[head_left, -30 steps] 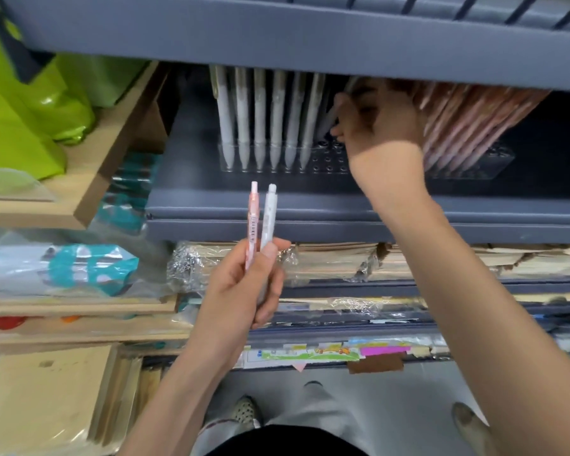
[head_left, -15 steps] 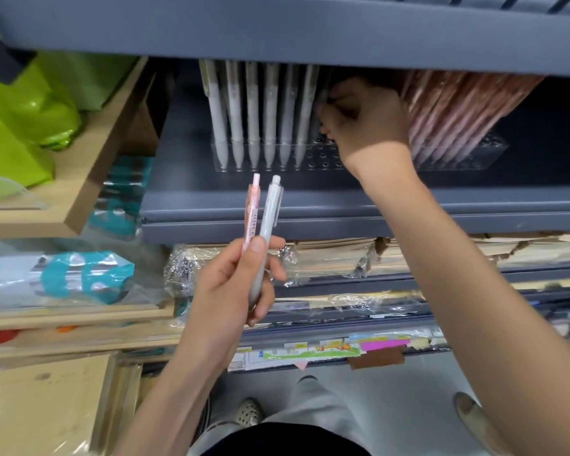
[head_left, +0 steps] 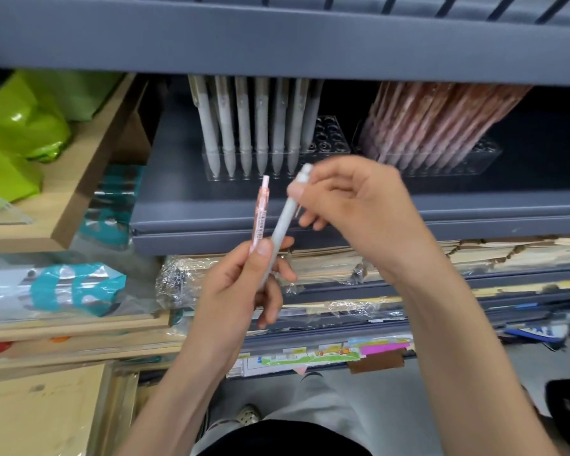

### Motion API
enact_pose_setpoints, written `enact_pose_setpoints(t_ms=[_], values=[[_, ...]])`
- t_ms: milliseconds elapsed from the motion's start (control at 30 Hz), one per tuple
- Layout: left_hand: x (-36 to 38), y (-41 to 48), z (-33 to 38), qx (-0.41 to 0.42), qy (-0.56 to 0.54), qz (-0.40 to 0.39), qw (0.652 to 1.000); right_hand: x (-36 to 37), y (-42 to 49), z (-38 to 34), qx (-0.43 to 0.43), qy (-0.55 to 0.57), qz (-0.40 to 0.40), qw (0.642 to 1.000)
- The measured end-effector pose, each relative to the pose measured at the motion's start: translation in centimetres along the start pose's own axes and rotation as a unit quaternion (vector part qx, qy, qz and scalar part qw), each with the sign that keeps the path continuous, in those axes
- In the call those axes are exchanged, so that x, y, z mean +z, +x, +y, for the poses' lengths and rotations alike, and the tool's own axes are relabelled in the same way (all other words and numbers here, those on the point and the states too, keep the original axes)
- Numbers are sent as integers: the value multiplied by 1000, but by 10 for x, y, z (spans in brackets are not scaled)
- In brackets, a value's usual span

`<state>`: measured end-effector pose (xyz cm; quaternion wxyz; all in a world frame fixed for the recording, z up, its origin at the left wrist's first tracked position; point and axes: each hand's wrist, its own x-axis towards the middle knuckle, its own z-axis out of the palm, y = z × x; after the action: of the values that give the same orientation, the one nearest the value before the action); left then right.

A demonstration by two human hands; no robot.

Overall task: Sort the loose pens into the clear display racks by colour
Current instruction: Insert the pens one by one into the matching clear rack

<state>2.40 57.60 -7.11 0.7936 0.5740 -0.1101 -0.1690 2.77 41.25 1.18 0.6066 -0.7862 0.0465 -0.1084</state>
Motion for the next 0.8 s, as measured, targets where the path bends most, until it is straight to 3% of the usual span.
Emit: enact_pose_setpoints(t_ms=[67,133,267,333,467,600,800], values=[[2,1,0,-2,-7,0,1000,-3,0,0,-11,25,78,997],[4,3,0,-8,-15,0,1000,-4,-3,1,-18,54,93,994],[6,5,-2,-16,-26,1,1000,-3,-13,7,-5,55,-22,998],[6,6,-1,-12,-18,-6,1000,-6,-13,8,-7,44,-33,998],[3,7,-2,-8,9,2,1000,-14,-2,-2,-57,42,110,991],[0,8,-2,-23,40,10,999,-18,17,-9,-116,-42,259,958],[-3,9,2,-35,22,19,999,-11,39,-3,-162,-177,260,935]])
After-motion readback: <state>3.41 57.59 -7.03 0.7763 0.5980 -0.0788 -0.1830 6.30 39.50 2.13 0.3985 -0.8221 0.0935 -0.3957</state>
